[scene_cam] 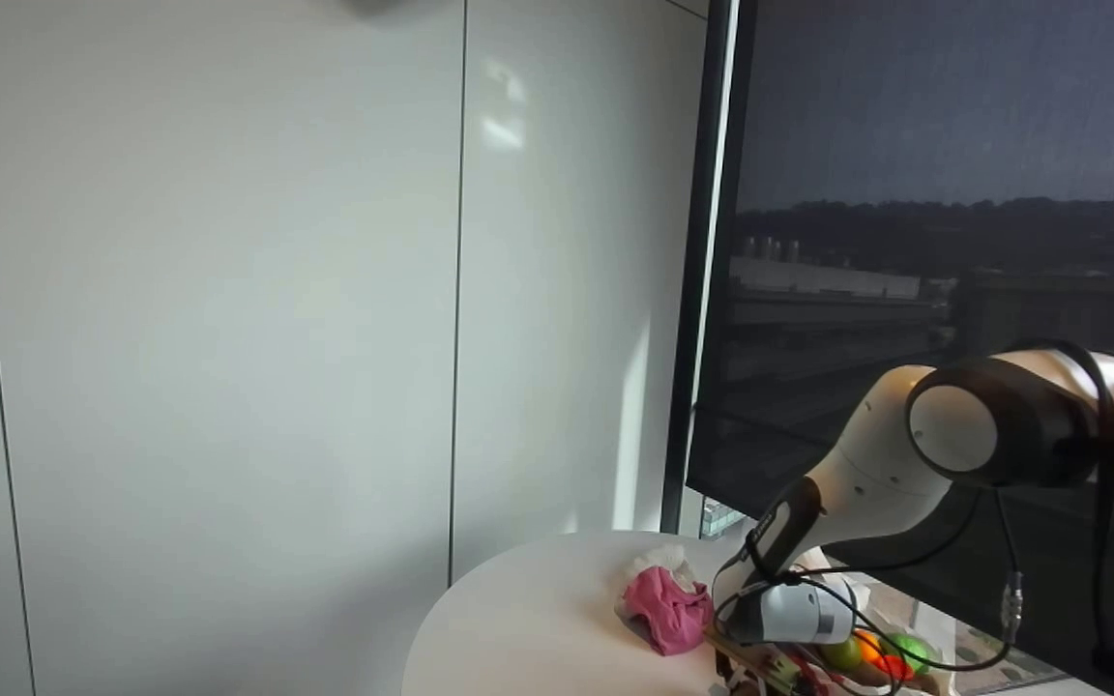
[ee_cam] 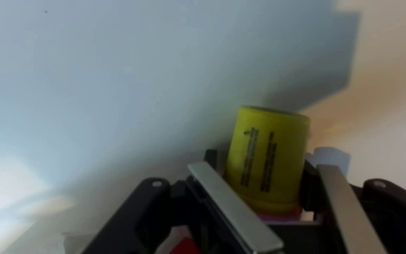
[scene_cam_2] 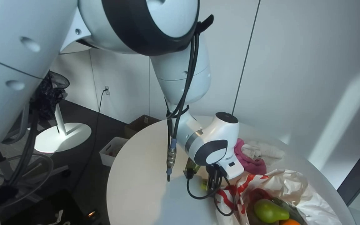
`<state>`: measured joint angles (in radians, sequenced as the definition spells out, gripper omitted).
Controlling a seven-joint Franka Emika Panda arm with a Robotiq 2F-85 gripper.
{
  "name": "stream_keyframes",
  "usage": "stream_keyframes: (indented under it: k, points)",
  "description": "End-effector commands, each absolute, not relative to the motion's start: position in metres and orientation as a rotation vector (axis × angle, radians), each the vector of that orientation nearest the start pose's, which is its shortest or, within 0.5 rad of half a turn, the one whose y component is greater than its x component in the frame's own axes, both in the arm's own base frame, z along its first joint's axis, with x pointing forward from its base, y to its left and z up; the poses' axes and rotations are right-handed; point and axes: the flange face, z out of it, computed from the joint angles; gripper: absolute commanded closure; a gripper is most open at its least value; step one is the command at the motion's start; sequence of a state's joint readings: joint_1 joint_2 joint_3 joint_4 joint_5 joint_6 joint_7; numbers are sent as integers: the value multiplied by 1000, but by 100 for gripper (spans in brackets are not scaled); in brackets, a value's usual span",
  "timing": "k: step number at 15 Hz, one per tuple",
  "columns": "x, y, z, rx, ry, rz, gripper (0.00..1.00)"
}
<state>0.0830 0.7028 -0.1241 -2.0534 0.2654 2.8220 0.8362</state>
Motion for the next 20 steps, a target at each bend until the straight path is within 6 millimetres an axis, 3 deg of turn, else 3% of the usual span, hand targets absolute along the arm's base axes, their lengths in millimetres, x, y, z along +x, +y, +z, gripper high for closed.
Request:
stream_keyframes:
  k: [1, 3, 5, 10, 15, 20]
  points:
    - [591, -31, 132, -2629, 1586, -166, 74]
    - [597, -35, 155, -2626, 1575, -245, 74]
    - [604, -52, 180, -2620, 1597, -329, 74]
    - [603, -122, 227, -2556, 1756, -506, 74]
    - [588, -188, 228, -2558, 1956, -630, 74]
    - [576, -212, 208, -2631, 2063, -666, 74]
